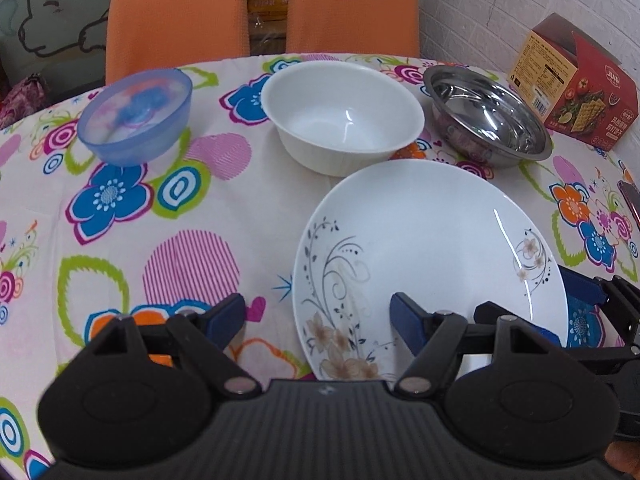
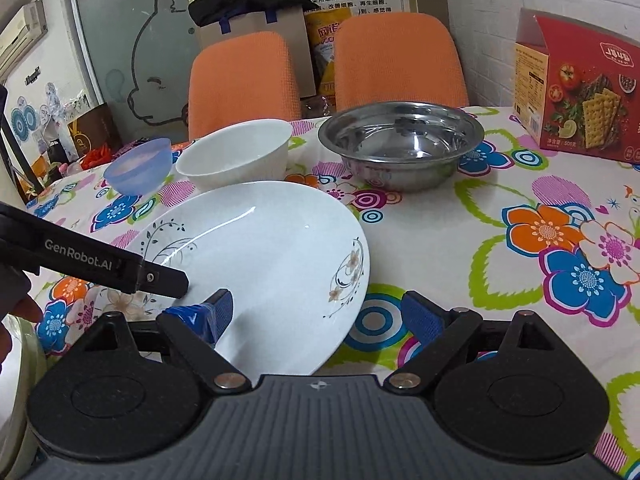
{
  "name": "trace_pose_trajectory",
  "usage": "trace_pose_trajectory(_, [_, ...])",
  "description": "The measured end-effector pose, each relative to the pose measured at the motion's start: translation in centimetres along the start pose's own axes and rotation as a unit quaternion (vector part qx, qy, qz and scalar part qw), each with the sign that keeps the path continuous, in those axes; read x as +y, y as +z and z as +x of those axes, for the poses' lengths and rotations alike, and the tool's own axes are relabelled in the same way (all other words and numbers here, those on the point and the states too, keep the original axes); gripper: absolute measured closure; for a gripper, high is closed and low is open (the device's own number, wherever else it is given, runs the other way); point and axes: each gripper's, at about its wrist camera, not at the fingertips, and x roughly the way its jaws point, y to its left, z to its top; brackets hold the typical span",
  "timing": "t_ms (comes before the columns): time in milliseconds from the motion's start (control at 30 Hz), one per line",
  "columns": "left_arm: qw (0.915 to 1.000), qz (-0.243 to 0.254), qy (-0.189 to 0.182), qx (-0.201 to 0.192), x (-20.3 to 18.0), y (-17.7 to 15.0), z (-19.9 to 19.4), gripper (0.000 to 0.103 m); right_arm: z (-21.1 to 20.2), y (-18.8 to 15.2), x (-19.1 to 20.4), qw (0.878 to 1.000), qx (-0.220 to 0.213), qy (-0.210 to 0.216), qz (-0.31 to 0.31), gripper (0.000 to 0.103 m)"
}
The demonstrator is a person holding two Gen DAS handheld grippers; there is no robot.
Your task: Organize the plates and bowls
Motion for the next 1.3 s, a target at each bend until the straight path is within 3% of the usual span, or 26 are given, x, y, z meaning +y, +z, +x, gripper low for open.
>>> trace_pose_trajectory(133, [1.0, 0.003, -0.005, -0.003, -0.2, 0.0, 0.1, 0.03, 0.3, -0.3, 1.0, 0.999, 0.005, -0.017, -0.051, 0.024])
trace_pose_trajectory(367, [0.9997, 0.015, -0.013, -0.01, -1.1, -0.5, 0.0, 0.032, 0.6, -0.2, 1.4, 0.999, 0.003, -0.025, -0.038, 0.022])
trace_pose_trajectory(467, [0.9992, 0.028, -0.025, -0.014, -1.7, -0.6, 0.0, 0.038, 0.6, -0.6, 2.6, 0.998, 0.005, 0.009, -0.064, 0.021])
trace_pose_trajectory(800, [0.9989, 0.033, -0.025, -0.02, -2.0, -0.6, -0.2, 0.043, 0.4, -0.6, 3.1, 0.998, -0.006, -0.013, -0.055, 0.022])
trace_pose_trajectory(1300, [0.9977, 0.028, -0.027, -0.056, -1.9, -2.2, -5.5, 0.043, -3.8, -0.4, 4.9, 0.997, -0.044, -0.01, -0.057, 0.022])
